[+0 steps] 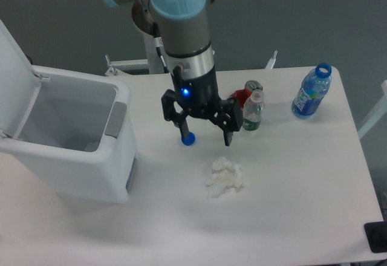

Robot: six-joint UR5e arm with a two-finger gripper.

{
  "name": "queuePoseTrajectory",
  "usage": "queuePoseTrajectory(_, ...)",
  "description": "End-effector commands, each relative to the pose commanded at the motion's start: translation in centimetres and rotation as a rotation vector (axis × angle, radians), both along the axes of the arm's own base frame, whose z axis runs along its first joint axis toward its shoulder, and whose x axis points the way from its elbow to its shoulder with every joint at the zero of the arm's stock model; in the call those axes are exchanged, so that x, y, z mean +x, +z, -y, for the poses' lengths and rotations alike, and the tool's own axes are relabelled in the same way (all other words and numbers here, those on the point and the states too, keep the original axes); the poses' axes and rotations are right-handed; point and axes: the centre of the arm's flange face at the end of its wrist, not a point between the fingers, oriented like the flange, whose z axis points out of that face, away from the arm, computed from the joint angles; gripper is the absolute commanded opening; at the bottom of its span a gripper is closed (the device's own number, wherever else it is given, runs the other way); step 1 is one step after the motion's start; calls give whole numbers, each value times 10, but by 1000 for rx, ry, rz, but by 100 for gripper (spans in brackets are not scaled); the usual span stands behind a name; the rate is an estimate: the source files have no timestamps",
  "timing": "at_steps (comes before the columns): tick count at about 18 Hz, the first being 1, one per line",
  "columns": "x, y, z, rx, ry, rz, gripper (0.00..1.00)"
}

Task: Pick up the paper ball
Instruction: 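Lower the gripper down over the crumpled white paper ball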

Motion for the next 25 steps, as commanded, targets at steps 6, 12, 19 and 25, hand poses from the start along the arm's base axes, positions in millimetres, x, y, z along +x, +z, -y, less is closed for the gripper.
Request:
queuePoseTrajectory(6,-2,-10,-2,-7,0,8,100)
queuePoseTrajectory(12,-7,-46,-9,-51,7,52,100)
queuePoseTrajectory(19,-5,-109,-1,-135,4,136,100)
queuePoseTrajectory(25,-24,-159,-17,-151,18,156,100)
